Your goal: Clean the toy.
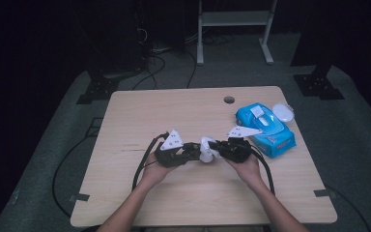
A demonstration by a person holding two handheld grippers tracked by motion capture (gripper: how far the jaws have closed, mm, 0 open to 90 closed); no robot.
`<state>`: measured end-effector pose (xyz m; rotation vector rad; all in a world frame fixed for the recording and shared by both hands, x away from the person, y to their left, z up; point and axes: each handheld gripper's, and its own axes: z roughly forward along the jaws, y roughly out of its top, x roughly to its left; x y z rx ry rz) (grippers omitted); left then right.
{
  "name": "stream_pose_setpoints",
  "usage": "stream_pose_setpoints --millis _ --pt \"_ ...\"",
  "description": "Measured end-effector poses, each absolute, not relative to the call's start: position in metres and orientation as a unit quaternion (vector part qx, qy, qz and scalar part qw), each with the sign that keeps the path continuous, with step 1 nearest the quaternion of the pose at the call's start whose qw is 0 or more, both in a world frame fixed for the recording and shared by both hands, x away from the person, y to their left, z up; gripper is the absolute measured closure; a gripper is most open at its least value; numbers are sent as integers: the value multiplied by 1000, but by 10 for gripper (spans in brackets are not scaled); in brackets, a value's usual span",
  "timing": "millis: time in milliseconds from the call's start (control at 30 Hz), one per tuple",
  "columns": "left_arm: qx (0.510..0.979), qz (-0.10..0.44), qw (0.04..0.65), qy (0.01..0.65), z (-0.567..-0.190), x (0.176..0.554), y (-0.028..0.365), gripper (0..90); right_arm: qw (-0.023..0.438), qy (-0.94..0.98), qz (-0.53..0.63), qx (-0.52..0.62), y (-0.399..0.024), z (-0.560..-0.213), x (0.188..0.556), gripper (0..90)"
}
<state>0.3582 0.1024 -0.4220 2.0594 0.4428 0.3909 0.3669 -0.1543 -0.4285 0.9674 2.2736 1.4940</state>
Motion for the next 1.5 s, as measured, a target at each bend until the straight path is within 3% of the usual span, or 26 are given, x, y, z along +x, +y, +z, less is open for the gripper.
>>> stream_pose_setpoints --millis 500,833,1033,1133,1233,1333,1500 --pt "857 131 451 212 -453 352 140 677 120 808 491 302 -115 -432 370 842" --pt "858 123 446 221 -458 355 142 673 140 805 478 323 -128 -431 379 842" --pt "862 139 433 225 -451 359 132 587 141 807 477 317 -123 -433 375 841" --pt "870 146 414 225 -449 364 122 490 140 808 477 315 -120 -432 374 840" --pt "874 145 405 225 -449 369 116 498 145 811 473 310 -119 -432 373 841" --pt "879 137 401 217 -451 371 114 606 146 813 472 309 -121 -431 374 841" --pt "883 139 394 212 -449 372 116 627 151 807 470 324 -134 -432 379 841"
